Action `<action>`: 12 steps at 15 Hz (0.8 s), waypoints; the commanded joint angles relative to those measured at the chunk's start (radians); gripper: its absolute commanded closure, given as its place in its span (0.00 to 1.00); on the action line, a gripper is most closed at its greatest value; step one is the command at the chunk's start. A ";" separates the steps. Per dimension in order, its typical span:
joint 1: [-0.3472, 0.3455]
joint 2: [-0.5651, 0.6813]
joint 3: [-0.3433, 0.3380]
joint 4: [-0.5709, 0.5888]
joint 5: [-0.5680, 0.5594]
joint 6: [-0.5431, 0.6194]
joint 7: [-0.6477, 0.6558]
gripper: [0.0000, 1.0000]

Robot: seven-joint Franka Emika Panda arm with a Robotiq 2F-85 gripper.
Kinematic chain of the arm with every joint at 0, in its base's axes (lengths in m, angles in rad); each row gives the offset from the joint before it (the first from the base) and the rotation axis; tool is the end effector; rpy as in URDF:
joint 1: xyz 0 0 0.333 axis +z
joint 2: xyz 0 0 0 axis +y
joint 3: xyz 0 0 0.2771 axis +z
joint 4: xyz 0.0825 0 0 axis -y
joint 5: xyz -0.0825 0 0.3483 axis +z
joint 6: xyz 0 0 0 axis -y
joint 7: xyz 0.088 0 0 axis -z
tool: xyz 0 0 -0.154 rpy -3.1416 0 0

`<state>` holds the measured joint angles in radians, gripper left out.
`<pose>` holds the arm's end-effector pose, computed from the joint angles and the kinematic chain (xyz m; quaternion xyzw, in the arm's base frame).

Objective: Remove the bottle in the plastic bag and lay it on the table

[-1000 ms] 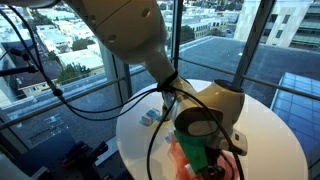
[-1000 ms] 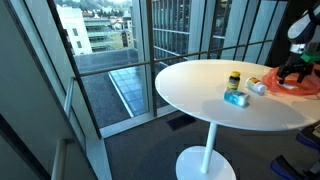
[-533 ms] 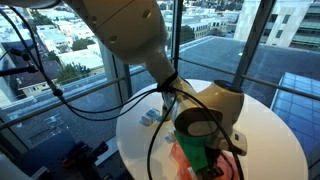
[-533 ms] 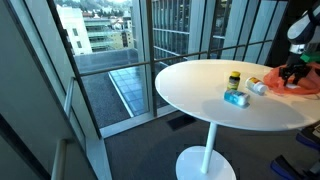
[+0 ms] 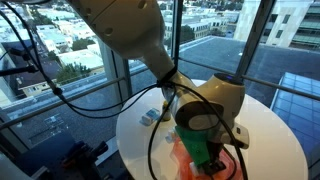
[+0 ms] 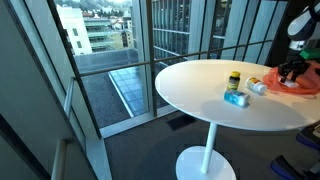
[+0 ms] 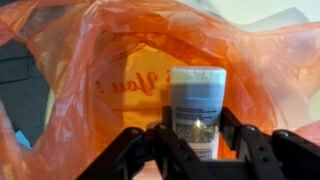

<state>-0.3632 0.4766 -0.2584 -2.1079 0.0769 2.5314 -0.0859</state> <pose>0.4330 -0.3184 0.1394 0.9583 -0.2829 -0.0292 0.0292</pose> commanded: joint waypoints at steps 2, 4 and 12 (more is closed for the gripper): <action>0.020 -0.089 -0.007 -0.030 -0.024 -0.027 0.018 0.75; 0.028 -0.114 -0.005 -0.044 -0.028 -0.046 0.015 0.75; 0.085 -0.185 0.013 -0.121 -0.053 -0.192 0.009 0.75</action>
<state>-0.2956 0.3484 -0.2519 -2.1834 0.0540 2.3822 -0.0845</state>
